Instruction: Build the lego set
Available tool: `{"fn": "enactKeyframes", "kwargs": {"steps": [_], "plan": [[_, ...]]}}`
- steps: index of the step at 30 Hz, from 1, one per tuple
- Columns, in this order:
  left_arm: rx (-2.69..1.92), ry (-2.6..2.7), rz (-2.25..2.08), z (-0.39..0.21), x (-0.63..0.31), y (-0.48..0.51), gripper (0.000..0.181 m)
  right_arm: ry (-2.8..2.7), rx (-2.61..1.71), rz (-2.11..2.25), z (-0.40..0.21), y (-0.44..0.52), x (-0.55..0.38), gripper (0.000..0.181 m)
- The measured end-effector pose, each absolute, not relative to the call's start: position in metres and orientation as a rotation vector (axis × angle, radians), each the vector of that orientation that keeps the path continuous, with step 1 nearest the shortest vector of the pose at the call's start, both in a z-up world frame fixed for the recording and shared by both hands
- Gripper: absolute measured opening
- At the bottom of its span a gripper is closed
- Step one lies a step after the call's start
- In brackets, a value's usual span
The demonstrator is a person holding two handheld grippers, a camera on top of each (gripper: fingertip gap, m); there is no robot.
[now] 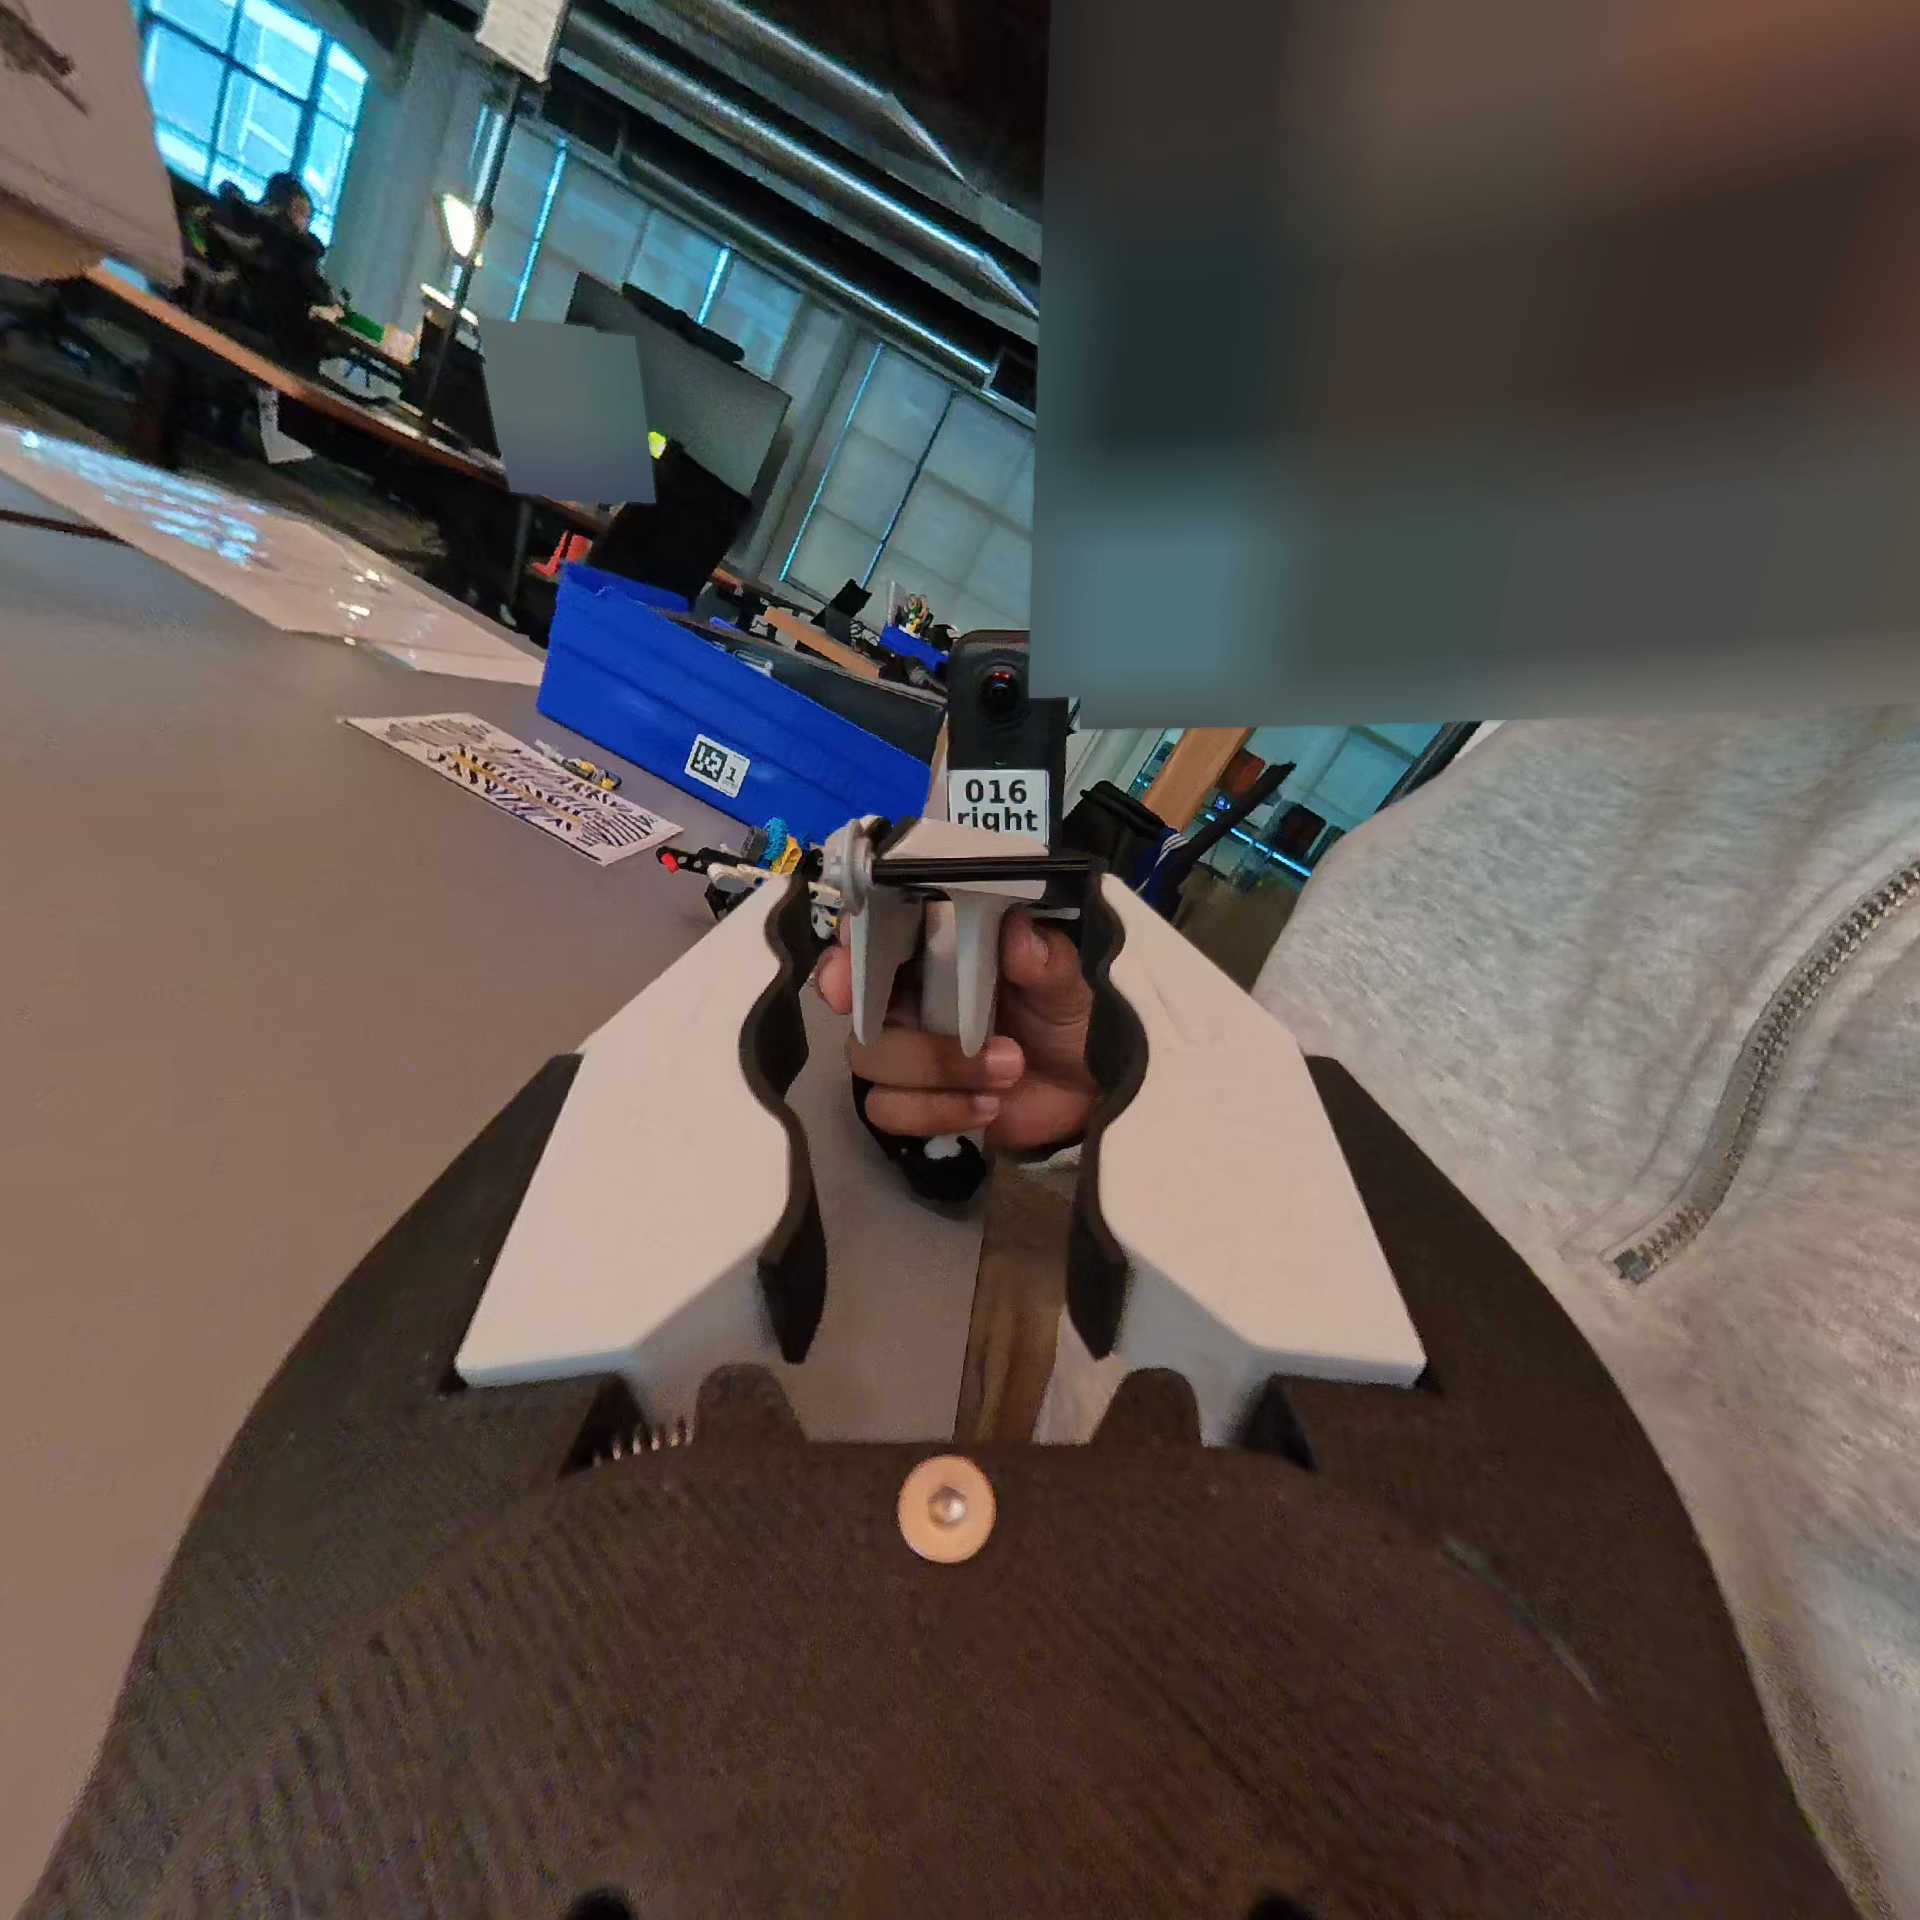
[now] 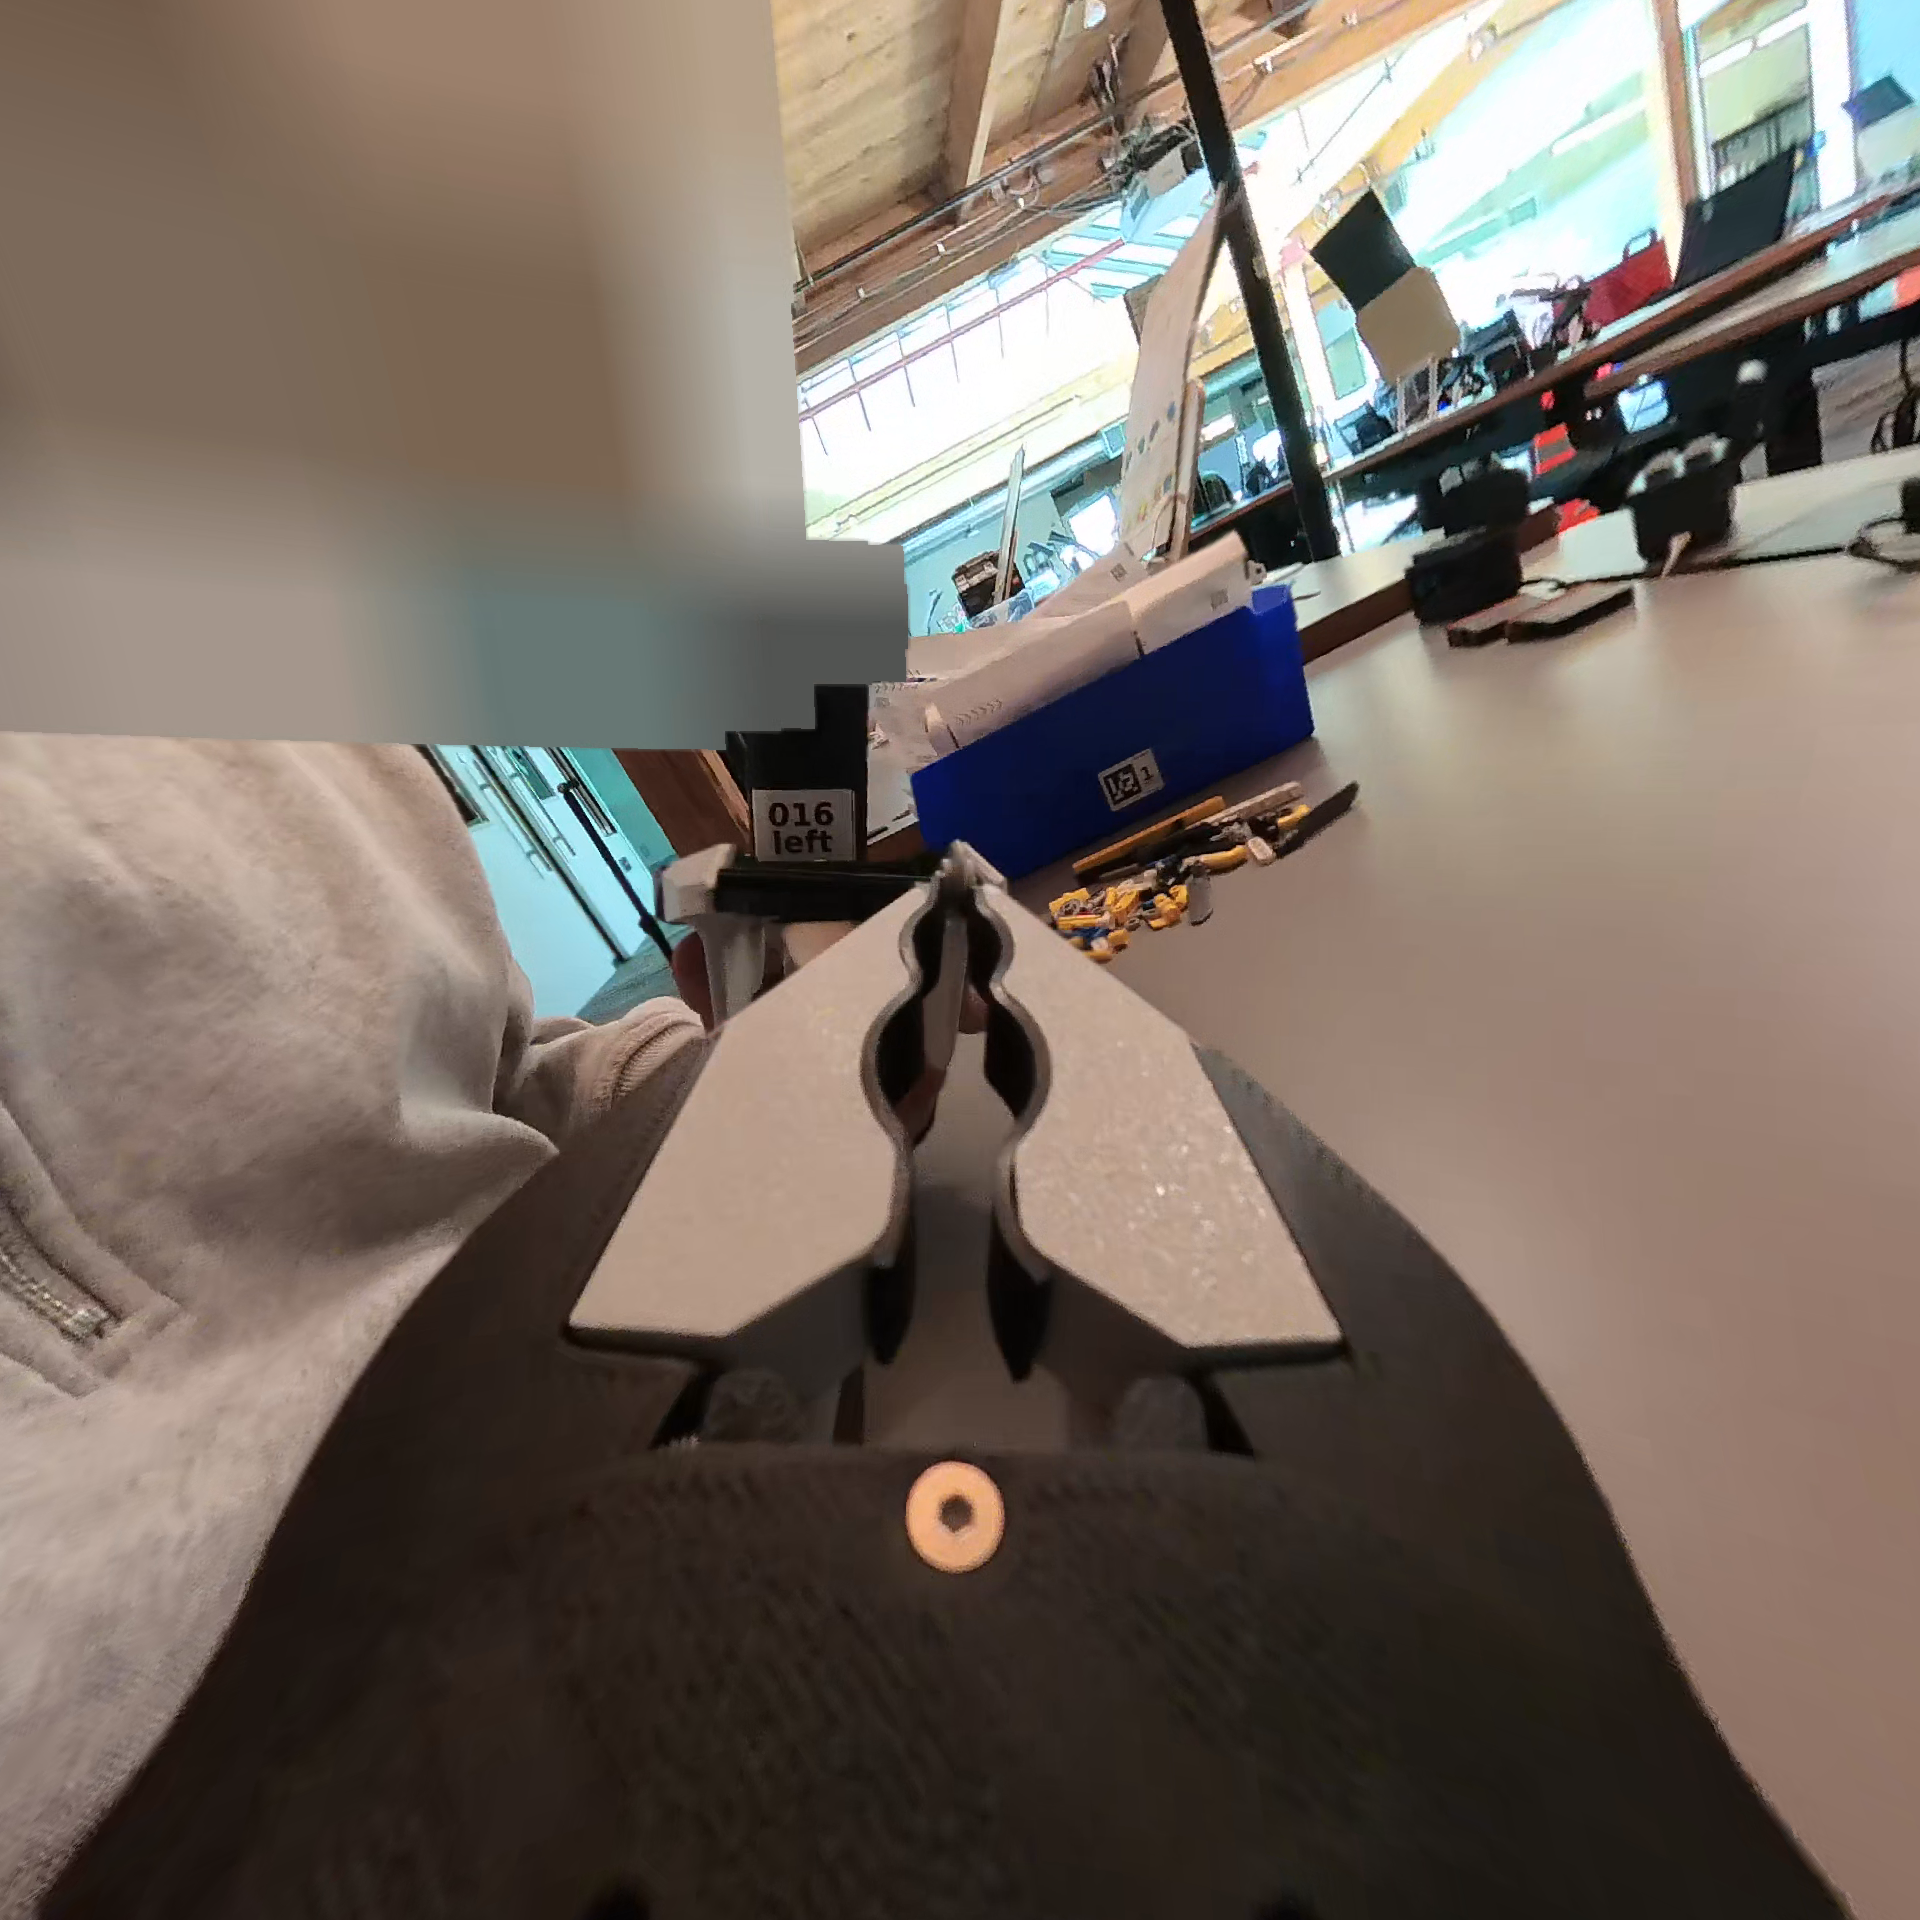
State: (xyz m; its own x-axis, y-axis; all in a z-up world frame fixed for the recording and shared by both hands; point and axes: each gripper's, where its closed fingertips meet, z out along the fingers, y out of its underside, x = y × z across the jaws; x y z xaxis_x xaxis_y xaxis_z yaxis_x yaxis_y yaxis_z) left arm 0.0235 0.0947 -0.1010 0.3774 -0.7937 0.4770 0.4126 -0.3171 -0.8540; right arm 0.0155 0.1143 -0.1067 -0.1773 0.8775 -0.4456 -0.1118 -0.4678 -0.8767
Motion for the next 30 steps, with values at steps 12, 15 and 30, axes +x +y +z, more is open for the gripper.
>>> {"fn": "enactKeyframes", "kwargs": {"steps": [12,15,30], "plan": [[-1.369,0.558,-1.177,-0.094,0.031,0.073,0.048,-1.138,-1.131,1.539,-0.098,0.095,0.020,0.001],[-1.381,0.569,-1.111,-0.096,0.029,0.075,0.039,-1.151,-1.122,1.534,-0.099,0.093,0.019,0.002],[-1.405,0.640,-1.053,-0.103,0.029,0.072,0.046,-1.145,-1.175,1.570,-0.103,0.096,0.016,0.001]]}}
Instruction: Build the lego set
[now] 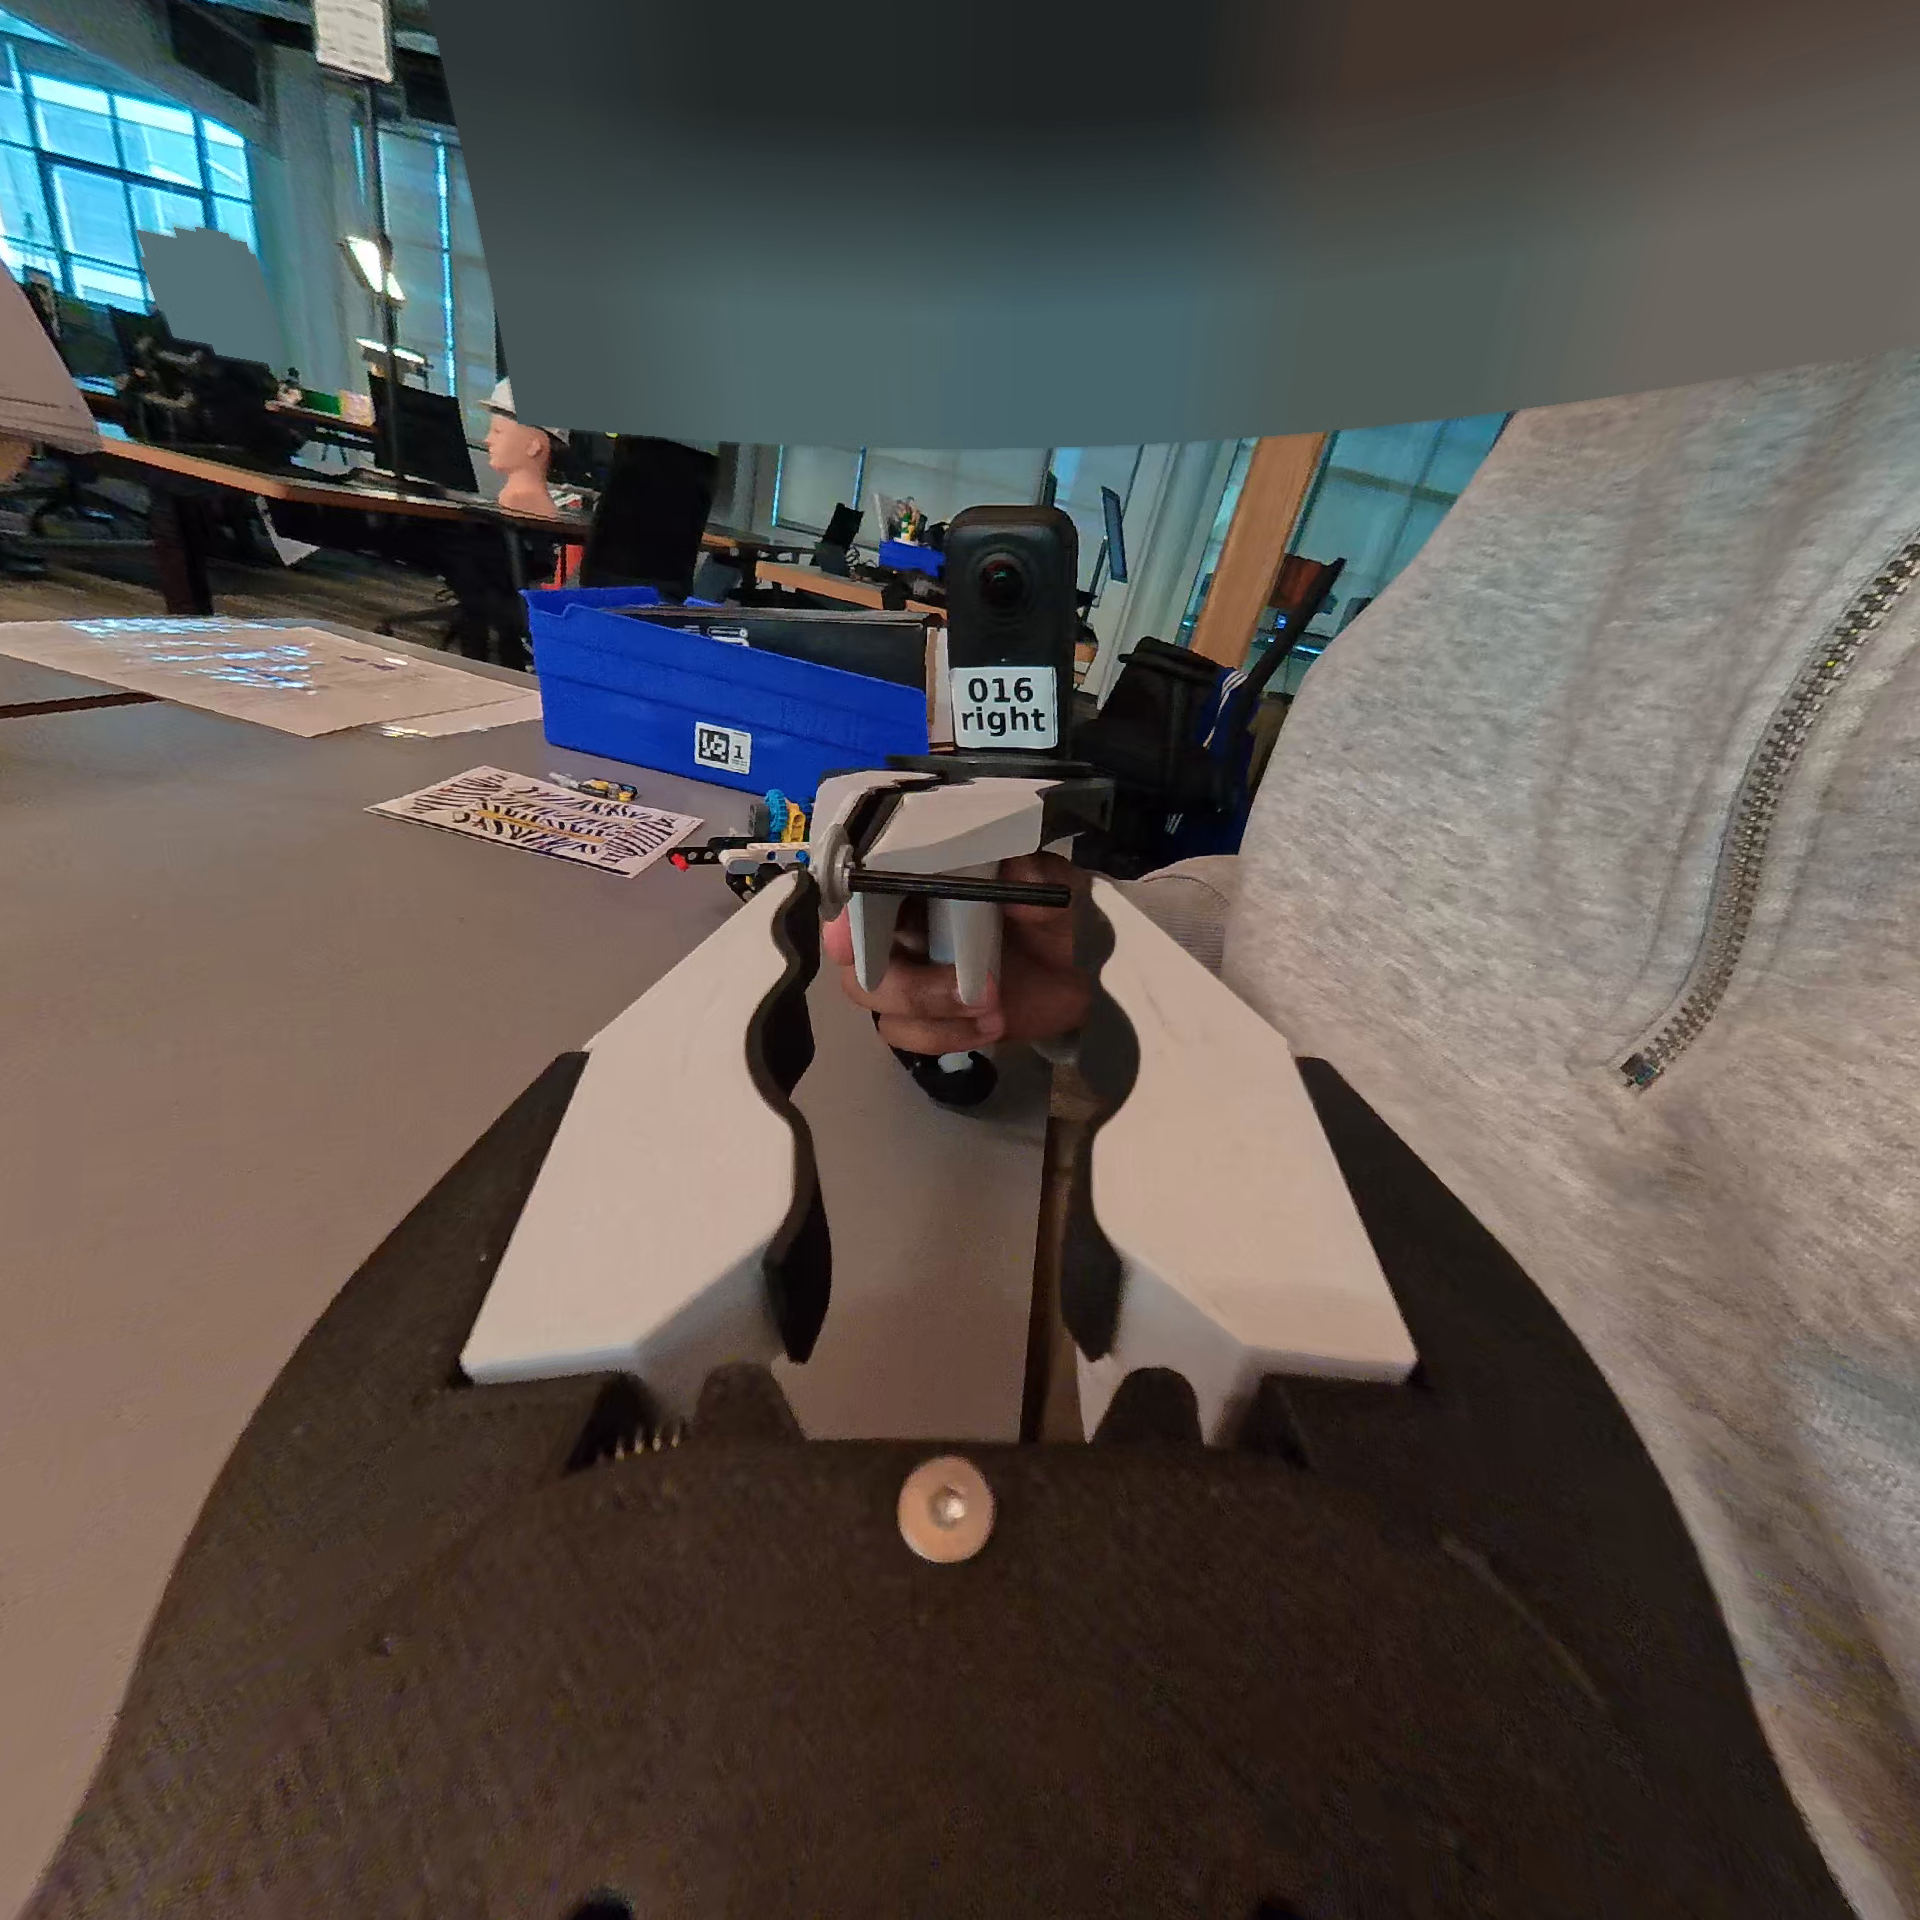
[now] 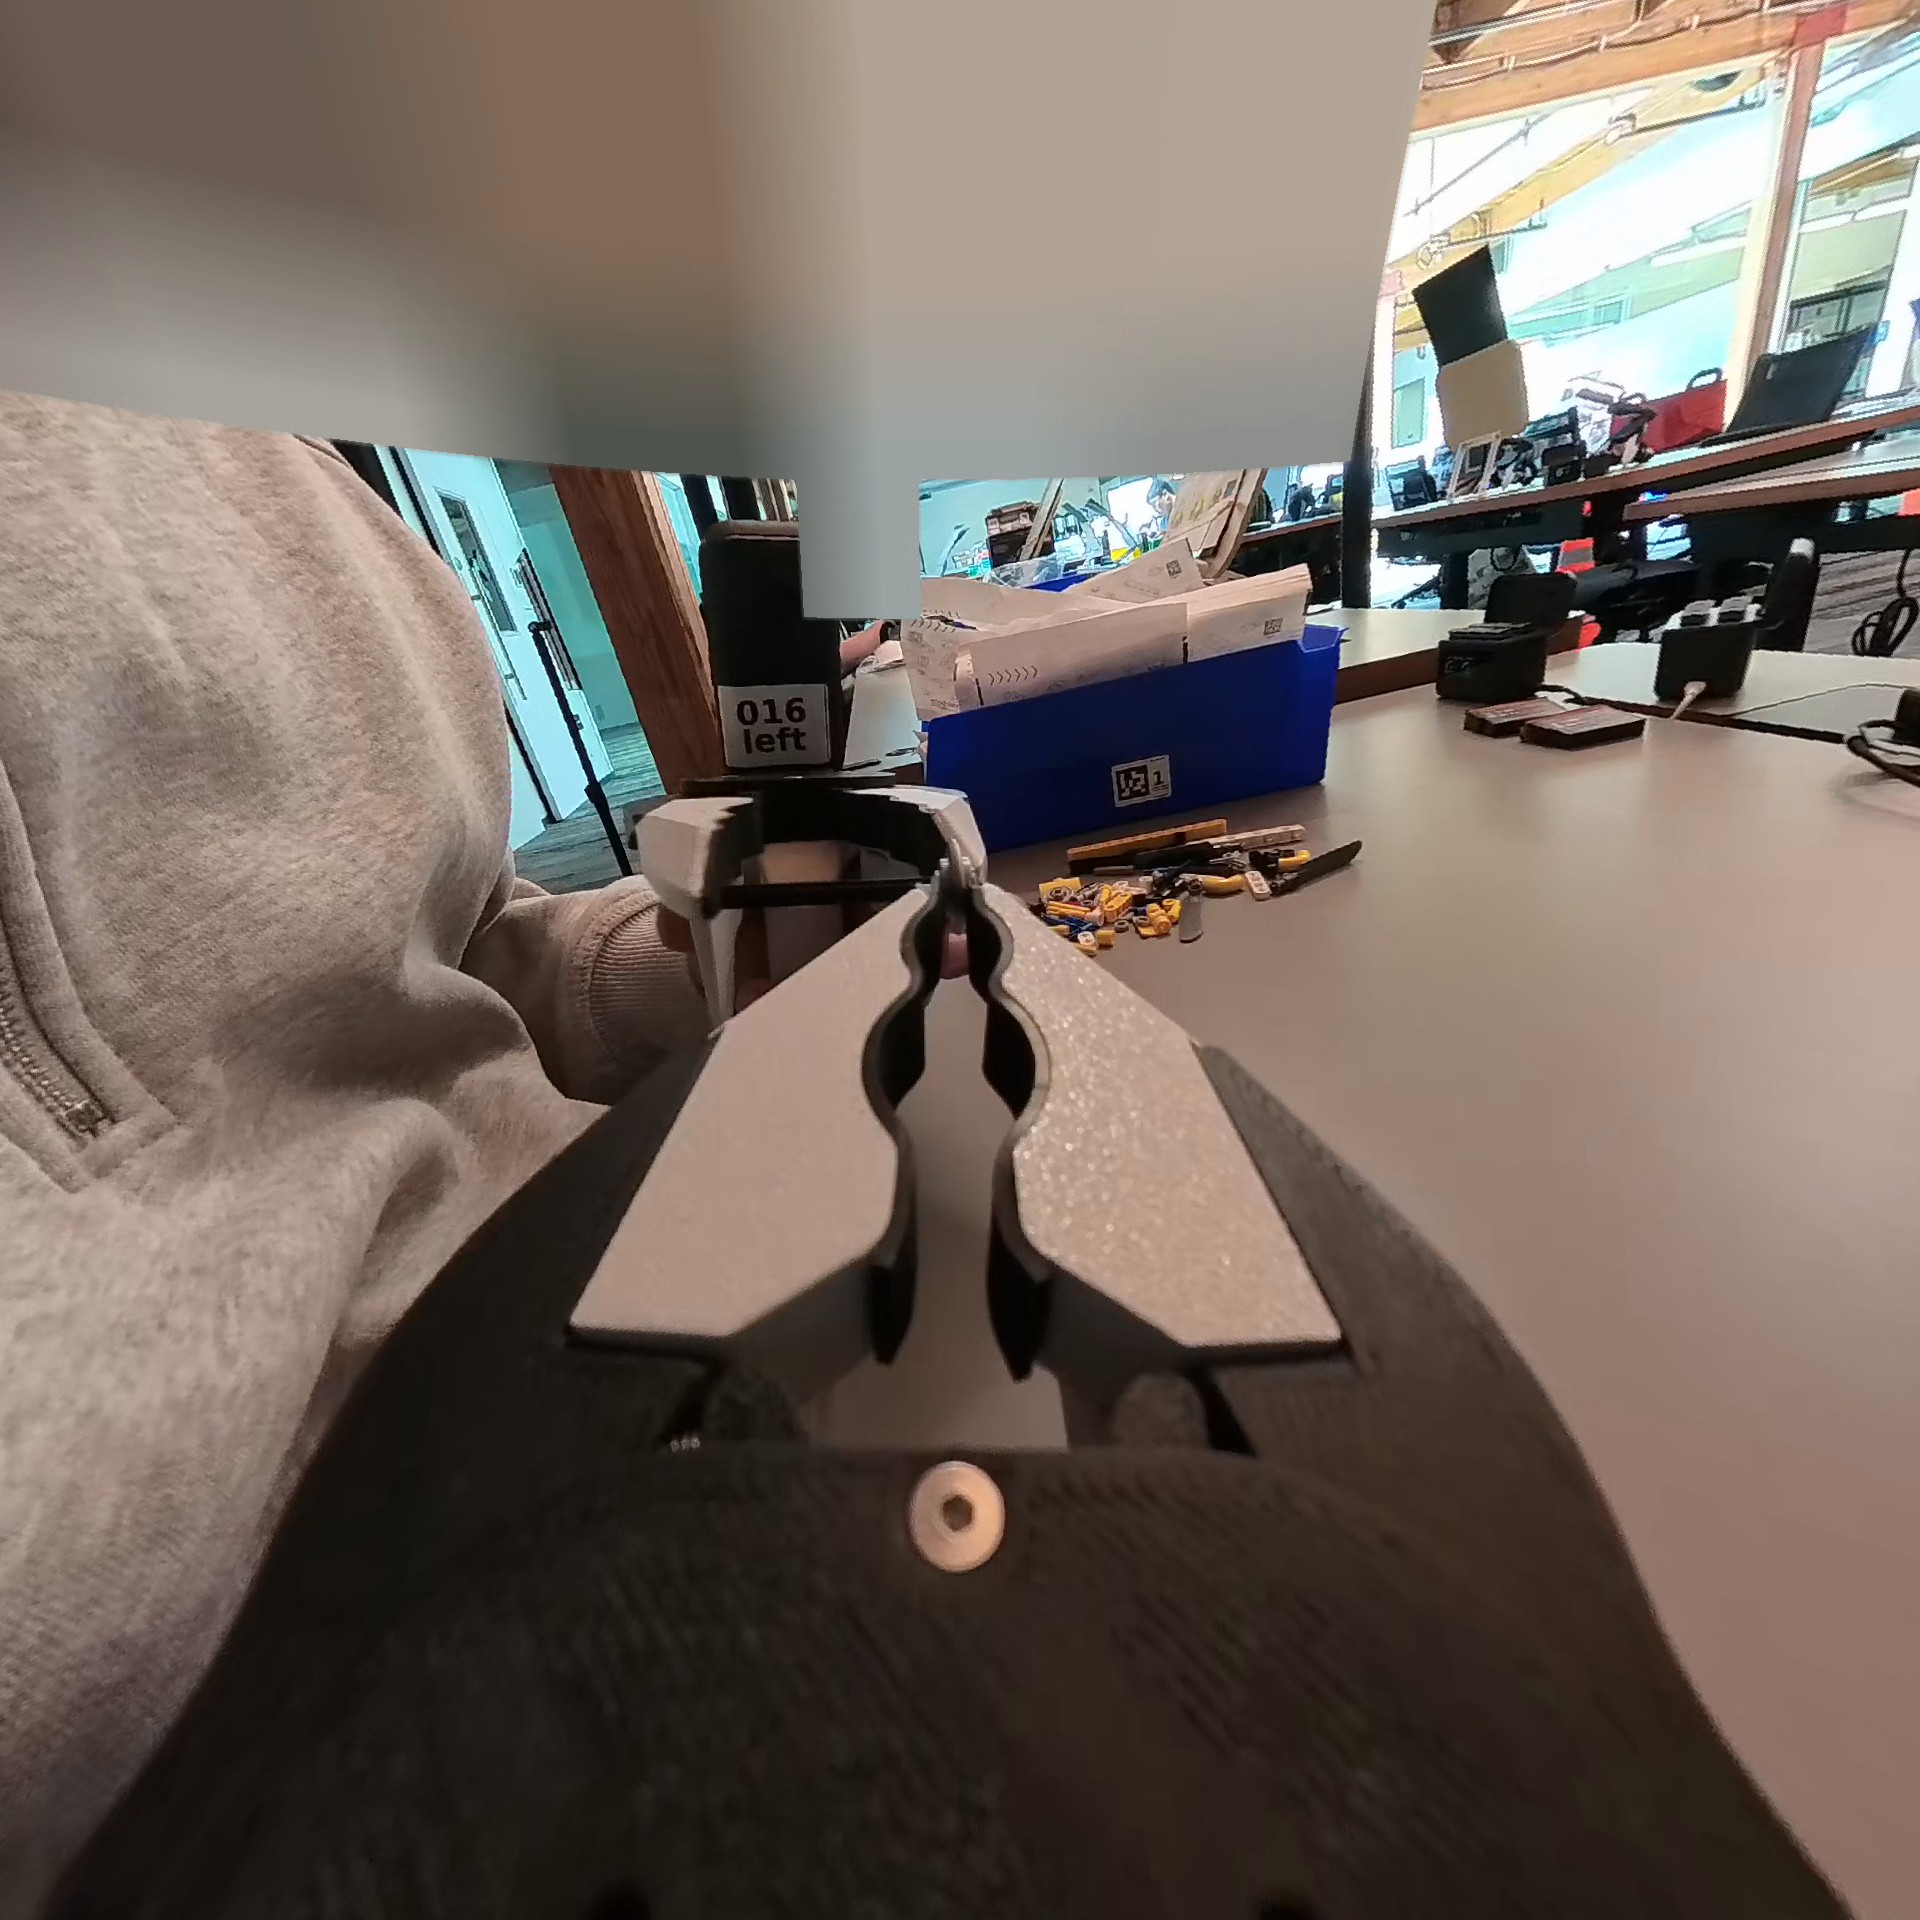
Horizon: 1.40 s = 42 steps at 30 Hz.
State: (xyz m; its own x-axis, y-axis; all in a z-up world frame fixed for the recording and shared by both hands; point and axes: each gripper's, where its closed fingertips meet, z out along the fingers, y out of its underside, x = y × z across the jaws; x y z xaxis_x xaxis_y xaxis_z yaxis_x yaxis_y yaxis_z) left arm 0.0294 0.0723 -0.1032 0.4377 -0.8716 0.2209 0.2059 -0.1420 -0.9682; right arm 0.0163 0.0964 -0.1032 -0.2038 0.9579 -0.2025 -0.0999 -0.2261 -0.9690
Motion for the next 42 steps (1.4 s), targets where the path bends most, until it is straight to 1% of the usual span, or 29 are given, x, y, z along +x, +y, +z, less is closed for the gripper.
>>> {"fn": "enactKeyframes", "kwargs": {"steps": [42], "plan": [[-1.439,0.646,-1.067,-0.1089,0.0320,0.0754,0.045,-1.230,-1.190,1.529,-0.1116,0.0940,0.0219,0.002]]}}
